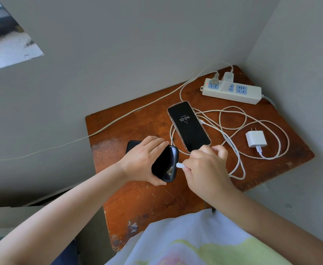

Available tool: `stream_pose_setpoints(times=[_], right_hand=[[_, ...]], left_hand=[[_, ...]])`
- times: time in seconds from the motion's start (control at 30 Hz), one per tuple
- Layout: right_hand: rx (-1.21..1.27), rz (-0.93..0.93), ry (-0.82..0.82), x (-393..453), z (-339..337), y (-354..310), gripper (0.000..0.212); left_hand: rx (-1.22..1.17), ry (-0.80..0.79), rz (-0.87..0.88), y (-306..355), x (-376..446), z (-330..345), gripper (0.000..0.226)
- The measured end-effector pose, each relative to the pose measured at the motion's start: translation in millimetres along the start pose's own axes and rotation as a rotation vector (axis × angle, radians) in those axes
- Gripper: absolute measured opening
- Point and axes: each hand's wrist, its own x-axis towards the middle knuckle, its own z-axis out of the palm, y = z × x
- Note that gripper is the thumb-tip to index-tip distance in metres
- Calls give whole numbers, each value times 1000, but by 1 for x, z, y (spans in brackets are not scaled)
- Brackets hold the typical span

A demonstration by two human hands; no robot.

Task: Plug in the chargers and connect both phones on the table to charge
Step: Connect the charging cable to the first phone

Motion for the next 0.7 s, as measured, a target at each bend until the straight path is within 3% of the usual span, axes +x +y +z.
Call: stream_pose_setpoints(times=[0.3, 0.57, 0.7], right_hand=[[25, -13, 171, -2, 20, 12, 13], [34, -182, 114, -7, 23, 22, 15], [54, -130, 160, -10, 29, 18, 14]], left_hand=[[34, 6, -44, 4, 7, 3, 92], [126, -15, 45, 4, 5, 2, 91], [130, -2, 40, 5, 5, 1, 90]])
